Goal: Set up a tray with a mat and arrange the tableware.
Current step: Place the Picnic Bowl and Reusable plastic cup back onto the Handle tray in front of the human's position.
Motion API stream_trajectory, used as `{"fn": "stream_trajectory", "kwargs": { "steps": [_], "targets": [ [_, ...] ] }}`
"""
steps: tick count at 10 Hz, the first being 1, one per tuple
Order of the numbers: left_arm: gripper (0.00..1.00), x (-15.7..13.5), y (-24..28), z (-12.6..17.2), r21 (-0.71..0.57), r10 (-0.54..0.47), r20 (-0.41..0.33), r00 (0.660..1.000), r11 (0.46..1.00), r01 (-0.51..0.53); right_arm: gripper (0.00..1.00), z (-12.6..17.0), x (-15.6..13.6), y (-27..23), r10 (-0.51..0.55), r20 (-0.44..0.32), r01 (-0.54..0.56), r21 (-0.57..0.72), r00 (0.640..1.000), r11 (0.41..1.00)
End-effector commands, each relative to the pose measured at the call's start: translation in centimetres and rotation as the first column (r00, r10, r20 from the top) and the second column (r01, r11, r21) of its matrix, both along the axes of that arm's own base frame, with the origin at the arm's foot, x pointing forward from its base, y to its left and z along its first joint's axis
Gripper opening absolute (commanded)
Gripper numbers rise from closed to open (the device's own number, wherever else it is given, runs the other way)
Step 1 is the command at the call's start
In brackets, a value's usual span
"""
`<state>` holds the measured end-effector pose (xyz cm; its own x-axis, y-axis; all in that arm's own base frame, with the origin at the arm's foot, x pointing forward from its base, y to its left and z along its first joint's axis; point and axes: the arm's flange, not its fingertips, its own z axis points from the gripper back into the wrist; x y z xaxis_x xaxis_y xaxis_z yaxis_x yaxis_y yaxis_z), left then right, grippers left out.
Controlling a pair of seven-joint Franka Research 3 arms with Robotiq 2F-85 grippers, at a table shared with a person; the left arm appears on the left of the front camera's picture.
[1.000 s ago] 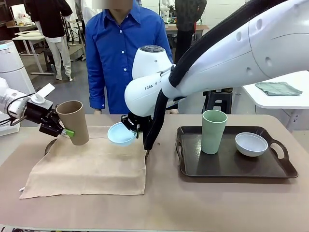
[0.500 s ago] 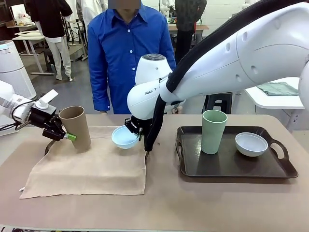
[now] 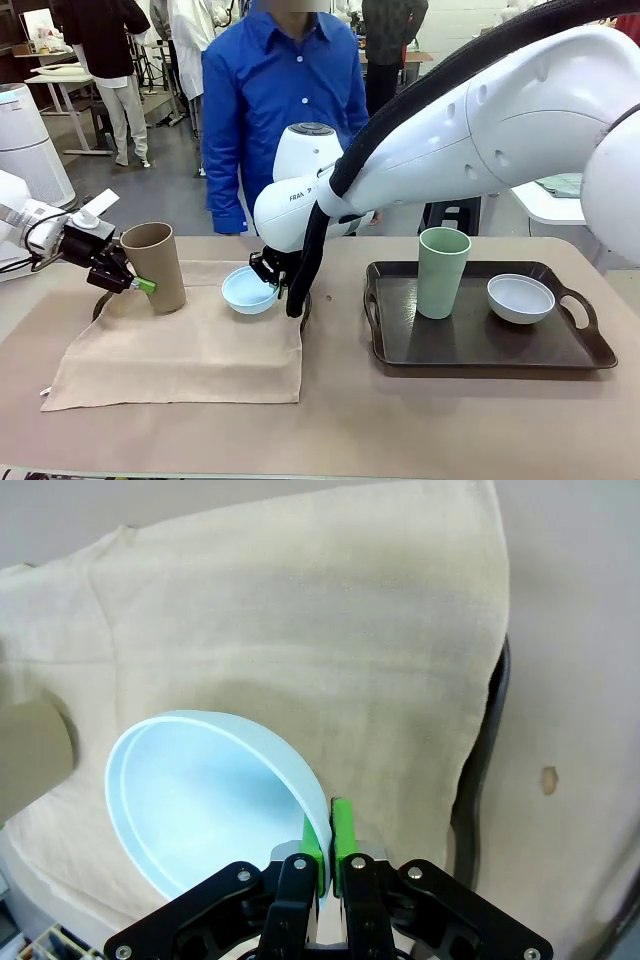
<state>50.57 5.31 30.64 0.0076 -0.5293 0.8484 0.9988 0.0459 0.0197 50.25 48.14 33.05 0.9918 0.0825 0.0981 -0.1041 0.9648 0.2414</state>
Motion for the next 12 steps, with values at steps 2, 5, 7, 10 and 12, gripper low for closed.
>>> {"fn": "stream_trajectory", "kwargs": {
  "steps": [2, 5, 7, 10, 12],
  "targets": [
    [1.00, 0.6, 0.1, 0.1, -0.022, -0.029, 0.022, 0.999, 0.999, 0.029, 0.32, 0.0, 0.2, -0.3, 0.016, -0.034, -0.016, 0.018, 0.999, 1.000],
    [1.00, 0.3, 0.3, 0.4, 0.040, -0.055, 0.009, 0.998, 0.998, 0.054, 1.00, 1.9, -1.0, -0.6, 0.023, -0.010, -0.023, -0.057, 1.000, 0.998],
    [1.00, 0.3, 0.9, -0.1, 0.113, -0.060, -0.029, 0.998, 0.992, 0.063, 0.96, 4.6, -3.4, -1.5, 0.079, 0.023, -0.076, -0.103, 0.997, 0.992],
    [1.00, 0.4, 2.5, 0.3, 0.189, -0.034, -0.075, 0.997, 0.981, 0.048, 0.96, 9.7, -7.5, -3.6, 0.086, 0.114, -0.082, -0.038, 0.990, 0.996],
    [1.00, 0.3, 3.4, 1.9, 0.290, 0.053, -0.096, 0.994, 0.957, -0.023, 0.96, 11.1, -9.9, -5.2, 0.092, 0.146, -0.092, -0.010, 0.985, 0.996]
  ]
}}
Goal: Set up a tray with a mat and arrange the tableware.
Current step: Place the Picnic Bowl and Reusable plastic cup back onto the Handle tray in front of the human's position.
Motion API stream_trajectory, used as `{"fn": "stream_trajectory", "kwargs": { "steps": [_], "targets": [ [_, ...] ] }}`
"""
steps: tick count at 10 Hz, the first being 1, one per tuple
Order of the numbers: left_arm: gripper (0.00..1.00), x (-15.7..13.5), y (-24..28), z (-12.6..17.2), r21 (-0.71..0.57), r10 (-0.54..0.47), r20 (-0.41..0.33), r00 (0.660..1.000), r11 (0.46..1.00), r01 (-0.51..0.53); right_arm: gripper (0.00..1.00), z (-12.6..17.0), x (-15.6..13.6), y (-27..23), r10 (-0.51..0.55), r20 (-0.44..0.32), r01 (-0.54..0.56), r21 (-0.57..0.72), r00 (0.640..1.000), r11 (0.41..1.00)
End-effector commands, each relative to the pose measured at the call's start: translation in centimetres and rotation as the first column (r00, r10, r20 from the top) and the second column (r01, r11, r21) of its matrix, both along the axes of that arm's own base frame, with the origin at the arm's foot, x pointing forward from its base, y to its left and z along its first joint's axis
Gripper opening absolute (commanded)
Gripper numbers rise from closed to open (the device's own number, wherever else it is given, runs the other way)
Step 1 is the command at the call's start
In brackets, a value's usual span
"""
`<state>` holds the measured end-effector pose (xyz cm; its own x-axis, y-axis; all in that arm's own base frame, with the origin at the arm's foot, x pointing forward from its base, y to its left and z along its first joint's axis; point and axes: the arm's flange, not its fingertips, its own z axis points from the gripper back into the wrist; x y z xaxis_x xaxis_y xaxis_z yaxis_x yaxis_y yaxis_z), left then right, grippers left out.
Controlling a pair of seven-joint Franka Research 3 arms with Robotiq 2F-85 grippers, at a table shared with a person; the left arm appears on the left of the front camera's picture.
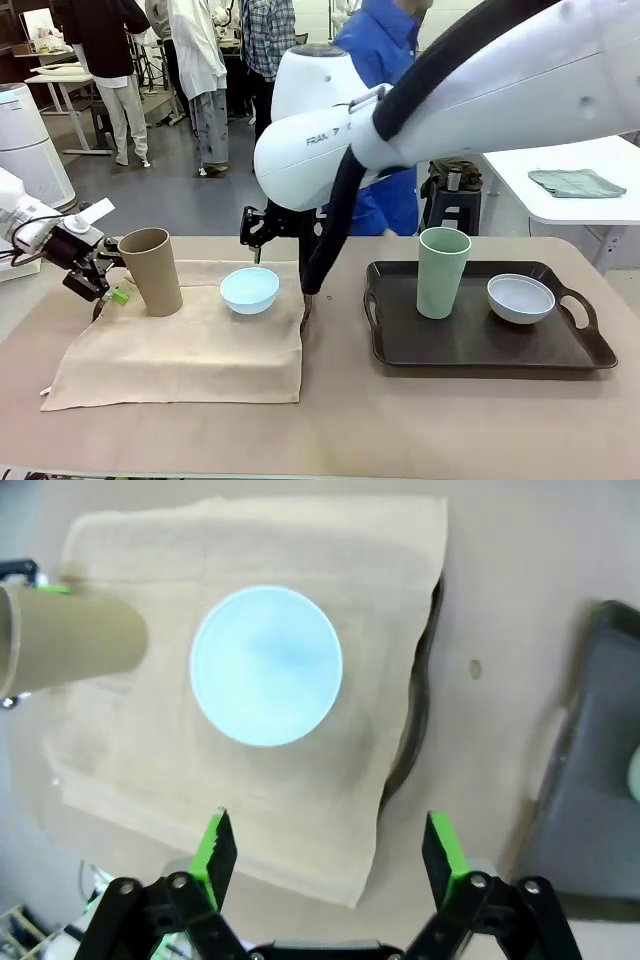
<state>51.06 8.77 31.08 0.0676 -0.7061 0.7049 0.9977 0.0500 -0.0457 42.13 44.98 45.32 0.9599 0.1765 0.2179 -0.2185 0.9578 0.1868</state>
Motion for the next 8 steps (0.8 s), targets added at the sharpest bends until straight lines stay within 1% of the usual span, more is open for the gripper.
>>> {"fn": "stream_trajectory", "kwargs": {
  "steps": [1, 2, 3, 4, 5, 6, 7, 8],
  "targets": [
    [1.00, -0.8, 0.2, 3.2, 0.166, 0.060, -0.026, 0.998, 0.985, -0.055, 0.96, -0.7, -2.6, -2.4, 0.001, 0.011, -0.001, 0.045, 1.000, 0.999],
    [1.00, -1.8, -0.4, 5.4, 0.292, 0.059, -0.064, 0.996, 0.956, -0.037, 0.96, -0.2, -3.4, -3.1, -0.063, -0.030, 0.064, 0.006, 0.998, 0.998],
    [1.00, -3.0, -1.1, 8.0, 0.408, 0.074, -0.111, 0.991, 0.913, -0.022, 0.96, 0.6, -4.1, -3.7, -0.112, -0.070, 0.110, -0.037, 0.991, 0.993],
    [1.00, -4.5, -2.2, 10.5, 0.512, 0.130, -0.189, 0.973, 0.859, -0.015, 0.96, 1.6, -5.0, -4.6, -0.122, -0.069, 0.118, -0.063, 0.990, 0.991],
    [1.00, -5.9, -3.2, 12.4, 0.579, 0.181, -0.232, 0.956, 0.815, -0.014, 0.96, 2.7, -5.8, -5.3, -0.133, -0.056, 0.127, -0.093, 0.990, 0.988],
    [1.00, -7.3, -4.1, 14.2, 0.611, 0.244, -0.268, 0.932, 0.791, -0.031, 0.96, 4.2, -6.7, -6.0, -0.142, -0.039, 0.137, -0.122, 0.989, 0.983],
    [1.00, -8.6, -5.3, 15.8, 0.641, 0.331, -0.273, 0.903, 0.763, -0.086, 0.96, 5.9, -7.8, -6.6, -0.133, -0.029, 0.128, -0.146, 0.991, 0.981],
    [1.00, -9.1, -6.7, 17.1, 0.652, 0.436, -0.241, 0.867, 0.734, -0.188, 0.96, 7.6, -8.6, -7.0, -0.117, -0.027, 0.111, -0.171, 0.993, 0.979]
  ]
}}
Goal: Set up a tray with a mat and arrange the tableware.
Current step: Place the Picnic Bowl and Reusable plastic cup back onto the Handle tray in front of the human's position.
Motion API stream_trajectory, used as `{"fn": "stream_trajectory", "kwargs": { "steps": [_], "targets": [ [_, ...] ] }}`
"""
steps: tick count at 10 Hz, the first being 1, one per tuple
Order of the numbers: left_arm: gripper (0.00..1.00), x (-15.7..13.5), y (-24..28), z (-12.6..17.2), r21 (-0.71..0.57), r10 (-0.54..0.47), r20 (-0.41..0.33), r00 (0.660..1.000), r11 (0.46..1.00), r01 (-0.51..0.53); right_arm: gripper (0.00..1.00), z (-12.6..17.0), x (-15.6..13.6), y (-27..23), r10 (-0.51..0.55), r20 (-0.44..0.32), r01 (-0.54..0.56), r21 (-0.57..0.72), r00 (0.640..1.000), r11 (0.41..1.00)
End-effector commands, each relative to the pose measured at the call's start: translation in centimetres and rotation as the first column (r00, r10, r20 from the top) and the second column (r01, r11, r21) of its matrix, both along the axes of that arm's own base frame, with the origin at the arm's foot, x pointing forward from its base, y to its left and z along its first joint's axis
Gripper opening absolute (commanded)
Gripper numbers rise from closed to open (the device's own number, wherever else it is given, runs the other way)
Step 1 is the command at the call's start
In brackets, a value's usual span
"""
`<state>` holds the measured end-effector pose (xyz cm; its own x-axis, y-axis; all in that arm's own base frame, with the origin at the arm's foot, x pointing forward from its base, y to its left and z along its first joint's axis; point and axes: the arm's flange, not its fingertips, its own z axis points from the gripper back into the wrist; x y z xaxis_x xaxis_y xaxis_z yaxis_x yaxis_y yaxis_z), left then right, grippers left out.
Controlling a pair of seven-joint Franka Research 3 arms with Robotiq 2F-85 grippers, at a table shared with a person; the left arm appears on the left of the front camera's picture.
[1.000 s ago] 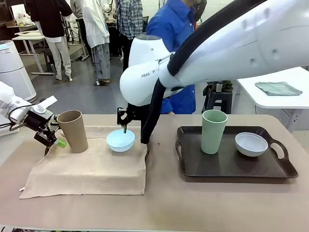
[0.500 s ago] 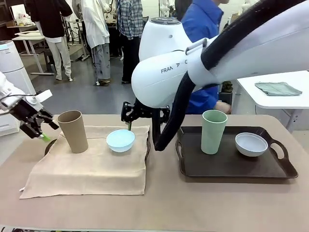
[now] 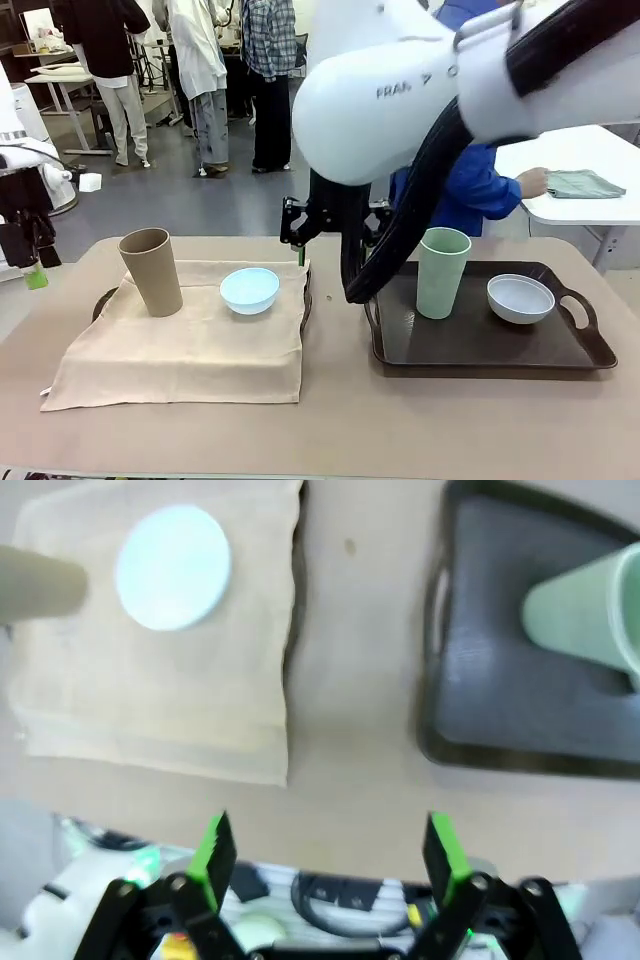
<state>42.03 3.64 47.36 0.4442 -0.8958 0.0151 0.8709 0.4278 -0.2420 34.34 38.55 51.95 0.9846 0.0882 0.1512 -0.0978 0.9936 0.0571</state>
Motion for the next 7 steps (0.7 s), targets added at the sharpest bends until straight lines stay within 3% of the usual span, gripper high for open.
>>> {"fn": "stream_trajectory", "kwargs": {
  "steps": [1, 2, 4, 6, 7],
  "targets": [
    [1.00, -0.5, -3.1, 2.1, 0.002, 0.182, 0.064, 0.981, 0.983, -0.183, 0.96, 2.5, -1.4, -1.0, -0.006, 0.013, 0.006, -0.052, 1.000, 0.999],
    [1.00, -0.8, -4.8, 3.4, 0.032, 0.260, 0.171, 0.950, 0.962, -0.269, 0.96, 3.6, -1.8, -1.2, -0.013, 0.001, 0.013, -0.058, 1.000, 0.998],
    [1.00, -1.4, -8.1, 5.2, 0.077, 0.381, 0.357, 0.853, 0.898, -0.434, 0.96, 5.1, -3.0, -1.0, -0.022, -0.030, 0.019, -0.102, 0.999, 0.995],
    [1.00, -1.5, -9.8, 6.0, 0.122, 0.419, 0.446, 0.790, 0.847, -0.518, 0.96, 5.4, -3.3, -1.1, 0.000, -0.057, -0.004, -0.069, 0.998, 0.998],
    [1.00, -1.4, -9.7, 6.4, 0.114, 0.434, 0.438, 0.787, 0.841, -0.528, 0.96, 5.2, -3.3, -1.1, -0.007, -0.016, 0.005, -0.088, 1.000, 0.996]
  ]
}}
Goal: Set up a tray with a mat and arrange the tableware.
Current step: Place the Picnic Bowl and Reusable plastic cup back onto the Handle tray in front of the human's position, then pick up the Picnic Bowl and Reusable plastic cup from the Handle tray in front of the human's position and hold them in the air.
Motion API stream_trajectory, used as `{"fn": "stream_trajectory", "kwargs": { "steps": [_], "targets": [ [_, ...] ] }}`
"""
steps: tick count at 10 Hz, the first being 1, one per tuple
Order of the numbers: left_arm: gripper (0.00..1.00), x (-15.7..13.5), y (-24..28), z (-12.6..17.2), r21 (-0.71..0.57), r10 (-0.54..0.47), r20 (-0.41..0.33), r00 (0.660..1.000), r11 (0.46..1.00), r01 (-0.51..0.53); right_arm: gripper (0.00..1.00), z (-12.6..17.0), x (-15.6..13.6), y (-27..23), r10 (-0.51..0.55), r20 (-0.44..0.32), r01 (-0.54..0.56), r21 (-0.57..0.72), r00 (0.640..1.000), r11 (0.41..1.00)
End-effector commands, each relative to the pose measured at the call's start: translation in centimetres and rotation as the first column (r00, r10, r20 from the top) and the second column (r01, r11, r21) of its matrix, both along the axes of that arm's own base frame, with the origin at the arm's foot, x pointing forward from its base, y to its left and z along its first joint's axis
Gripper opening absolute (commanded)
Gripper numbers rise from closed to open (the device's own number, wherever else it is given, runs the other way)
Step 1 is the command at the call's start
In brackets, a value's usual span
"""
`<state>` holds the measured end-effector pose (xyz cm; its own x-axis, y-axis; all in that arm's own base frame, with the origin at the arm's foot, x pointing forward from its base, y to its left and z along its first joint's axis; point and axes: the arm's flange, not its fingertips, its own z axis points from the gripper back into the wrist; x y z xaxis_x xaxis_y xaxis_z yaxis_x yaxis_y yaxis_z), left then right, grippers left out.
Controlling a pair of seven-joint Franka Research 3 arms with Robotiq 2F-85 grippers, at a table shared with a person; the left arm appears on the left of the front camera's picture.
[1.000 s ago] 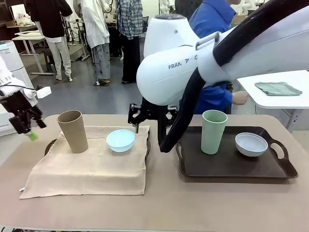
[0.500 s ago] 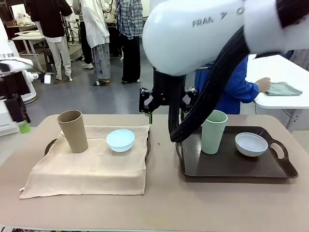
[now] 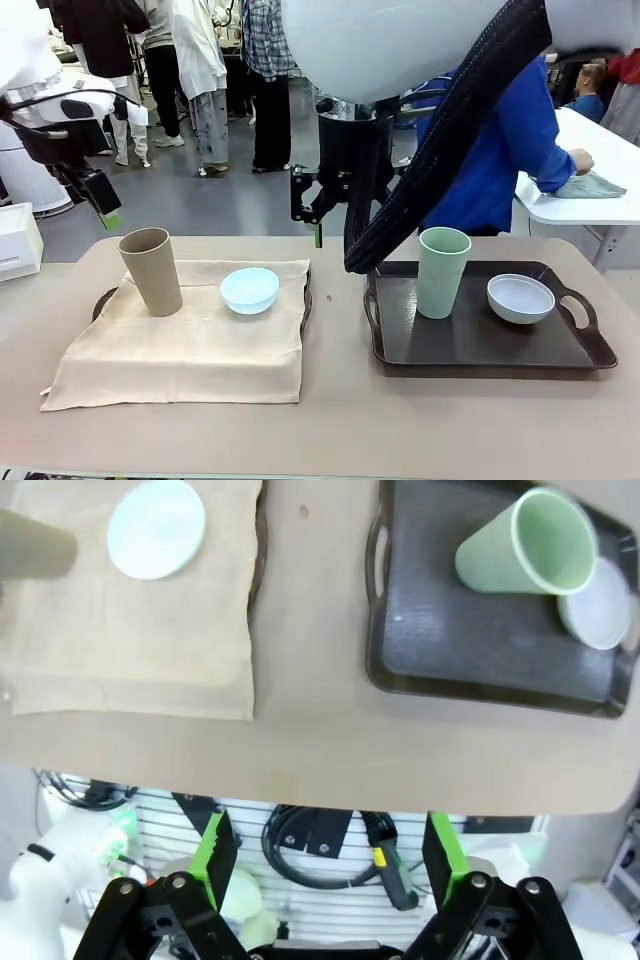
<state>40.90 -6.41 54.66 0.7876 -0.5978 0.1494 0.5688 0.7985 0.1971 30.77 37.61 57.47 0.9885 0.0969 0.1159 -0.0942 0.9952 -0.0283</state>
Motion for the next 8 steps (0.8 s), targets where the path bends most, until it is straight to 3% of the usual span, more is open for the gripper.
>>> {"fn": "stream_trajectory", "kwargs": {
  "steps": [1, 2, 3, 8],
  "targets": [
    [1.00, -0.3, 1.7, -1.0, -0.072, -0.017, -0.074, 0.997, 0.997, 0.011, 0.96, -0.3, 0.3, -0.2, -0.002, 0.011, 0.002, 0.001, 1.000, 1.000],
    [1.00, -0.7, 5.0, -2.5, -0.409, -0.222, -0.142, 0.965, 0.901, 0.147, 0.96, -0.3, 0.3, -0.2, -0.002, 0.011, 0.002, 0.001, 1.000, 1.000],
    [1.00, -0.1, 0.3, -0.4, -0.002, 0.011, -0.020, 1.000, 1.000, -0.011, 0.96, -0.3, 0.3, -0.2, -0.002, 0.011, 0.002, 0.001, 1.000, 1.000],
    [1.00, -0.1, 0.3, -0.4, -0.002, 0.011, -0.020, 1.000, 1.000, -0.011, 0.96, -0.3, 0.3, -0.2, -0.002, 0.011, 0.002, 0.001, 1.000, 1.000]
  ]
}}
